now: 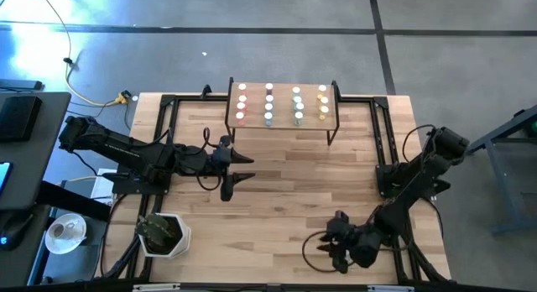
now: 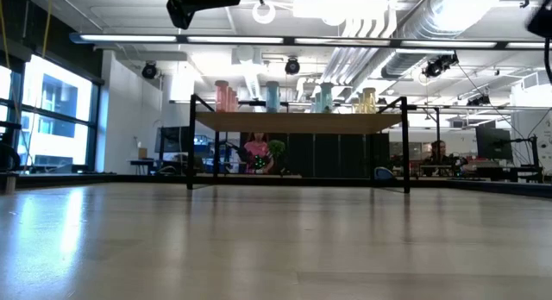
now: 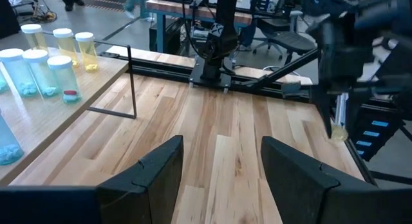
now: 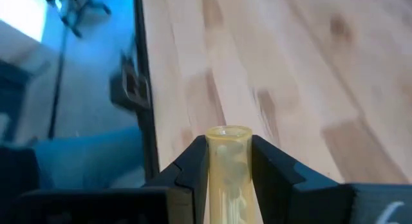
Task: Pick and place medicine bottles onto shelf by color
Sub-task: Put the yellow pill bottle on the shelf aligned with the other yellow pill bottles
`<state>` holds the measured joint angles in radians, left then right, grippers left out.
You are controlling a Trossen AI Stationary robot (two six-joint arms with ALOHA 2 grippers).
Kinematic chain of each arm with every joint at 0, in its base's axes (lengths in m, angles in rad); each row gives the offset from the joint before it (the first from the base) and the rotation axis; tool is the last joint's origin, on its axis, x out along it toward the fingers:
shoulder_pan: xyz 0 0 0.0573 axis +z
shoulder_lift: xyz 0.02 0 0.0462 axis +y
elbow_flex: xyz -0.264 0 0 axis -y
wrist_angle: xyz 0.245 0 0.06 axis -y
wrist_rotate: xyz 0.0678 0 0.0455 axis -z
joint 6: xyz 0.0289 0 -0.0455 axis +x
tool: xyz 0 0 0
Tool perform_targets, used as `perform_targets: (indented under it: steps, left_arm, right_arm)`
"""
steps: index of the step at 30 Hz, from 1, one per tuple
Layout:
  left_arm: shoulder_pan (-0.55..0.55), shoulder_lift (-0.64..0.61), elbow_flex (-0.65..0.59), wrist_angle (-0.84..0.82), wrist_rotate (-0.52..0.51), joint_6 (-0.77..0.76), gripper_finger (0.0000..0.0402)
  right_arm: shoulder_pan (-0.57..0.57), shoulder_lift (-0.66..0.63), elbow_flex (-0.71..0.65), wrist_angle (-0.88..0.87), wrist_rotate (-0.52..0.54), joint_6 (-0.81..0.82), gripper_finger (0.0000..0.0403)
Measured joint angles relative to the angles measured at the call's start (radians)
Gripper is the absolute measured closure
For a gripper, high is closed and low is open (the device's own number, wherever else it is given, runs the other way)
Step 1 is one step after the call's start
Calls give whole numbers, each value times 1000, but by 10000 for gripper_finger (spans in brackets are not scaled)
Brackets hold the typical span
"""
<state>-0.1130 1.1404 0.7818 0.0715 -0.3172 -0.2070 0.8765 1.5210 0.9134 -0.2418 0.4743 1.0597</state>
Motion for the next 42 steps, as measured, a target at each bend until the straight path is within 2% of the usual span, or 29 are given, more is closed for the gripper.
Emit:
perform_targets:
  steps: [3,11,16,21,27,35,42]
  left_arm:
    - [0,0,0,0,0,22,202]
    - [0,0,0,0,0,200,202]
    - [0,0,0,0,0,337,202]
    - [0,0,0,1,0,512,202]
    - [-25,0,0,12,0,705,202]
    - [-70,0,0,86,-11,1017,202]
    - [-87,16,0,133,-128,1272,202]
  right_arm:
    - [-40,-41,0,34,28,-51,318]
    - [-171,-148,1,146,30,-167,318]
    - [-256,-202,1,219,26,-211,318]
    - [-348,-224,2,329,-21,-256,318]
    - [-464,-225,2,397,-110,-254,318]
    - [-598,-225,2,526,-170,-203,318]
    - [-684,-225,2,624,-207,-166,318]
